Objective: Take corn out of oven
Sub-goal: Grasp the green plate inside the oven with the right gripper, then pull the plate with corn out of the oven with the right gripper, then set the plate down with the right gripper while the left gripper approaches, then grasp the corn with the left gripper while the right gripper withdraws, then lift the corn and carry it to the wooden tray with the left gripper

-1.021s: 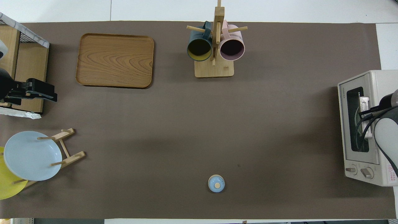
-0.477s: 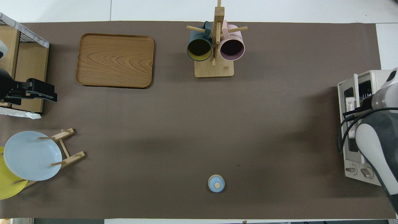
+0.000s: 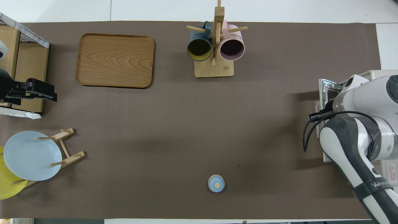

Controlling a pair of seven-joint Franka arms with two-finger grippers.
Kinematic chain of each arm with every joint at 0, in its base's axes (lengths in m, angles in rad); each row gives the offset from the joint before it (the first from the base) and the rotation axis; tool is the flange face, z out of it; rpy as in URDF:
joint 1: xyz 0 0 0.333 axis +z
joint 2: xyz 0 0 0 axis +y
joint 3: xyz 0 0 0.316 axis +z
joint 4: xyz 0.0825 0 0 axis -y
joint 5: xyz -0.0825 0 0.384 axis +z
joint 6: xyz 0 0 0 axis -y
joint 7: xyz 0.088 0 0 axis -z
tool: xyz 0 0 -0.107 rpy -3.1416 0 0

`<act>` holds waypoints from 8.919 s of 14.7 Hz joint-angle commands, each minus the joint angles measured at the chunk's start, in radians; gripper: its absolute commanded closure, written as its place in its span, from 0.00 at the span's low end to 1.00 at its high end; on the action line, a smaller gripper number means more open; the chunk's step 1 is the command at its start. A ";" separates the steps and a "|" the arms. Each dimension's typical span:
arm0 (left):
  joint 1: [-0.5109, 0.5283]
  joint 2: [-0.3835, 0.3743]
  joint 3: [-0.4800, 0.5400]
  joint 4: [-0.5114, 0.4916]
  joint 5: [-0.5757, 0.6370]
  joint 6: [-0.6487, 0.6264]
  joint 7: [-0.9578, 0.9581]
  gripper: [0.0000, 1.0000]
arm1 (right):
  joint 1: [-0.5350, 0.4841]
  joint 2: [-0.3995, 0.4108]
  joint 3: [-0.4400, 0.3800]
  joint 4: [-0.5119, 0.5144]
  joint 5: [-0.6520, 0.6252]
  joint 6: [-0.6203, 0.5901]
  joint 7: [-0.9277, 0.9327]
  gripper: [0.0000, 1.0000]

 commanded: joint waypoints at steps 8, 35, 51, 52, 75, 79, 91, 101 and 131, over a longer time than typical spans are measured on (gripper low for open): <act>0.012 -0.009 -0.005 -0.008 -0.010 -0.013 0.006 0.00 | -0.007 0.019 -0.027 -0.146 -0.052 0.218 0.049 1.00; 0.012 -0.009 -0.003 -0.008 -0.010 -0.019 0.004 0.00 | -0.070 -0.010 -0.036 -0.040 -0.026 -0.024 0.034 0.29; 0.012 -0.010 -0.003 -0.014 -0.010 -0.010 0.009 0.00 | 0.480 0.097 -0.024 0.266 -0.078 -0.258 0.563 1.00; 0.012 -0.010 -0.003 -0.016 -0.010 -0.010 0.007 0.00 | 0.533 0.127 -0.023 0.302 -0.077 -0.257 0.638 1.00; 0.006 -0.067 -0.010 -0.132 -0.010 0.056 -0.016 0.00 | 0.662 0.295 -0.024 0.393 0.087 -0.080 0.811 1.00; -0.110 -0.110 -0.013 -0.260 -0.010 0.162 -0.198 0.00 | 0.528 0.234 -0.024 0.310 0.036 -0.163 0.768 1.00; -0.592 0.181 -0.013 -0.370 -0.062 0.732 -0.920 0.00 | 0.166 0.175 -0.024 -0.020 -0.110 0.084 0.487 1.00; -0.698 0.418 -0.008 -0.284 -0.064 0.827 -1.071 0.01 | 0.138 0.154 -0.026 0.092 -0.299 -0.140 0.378 1.00; -0.159 0.332 -0.005 -0.024 -0.055 0.484 -0.254 1.00 | 0.068 -0.087 0.008 0.517 0.063 -0.619 0.198 0.00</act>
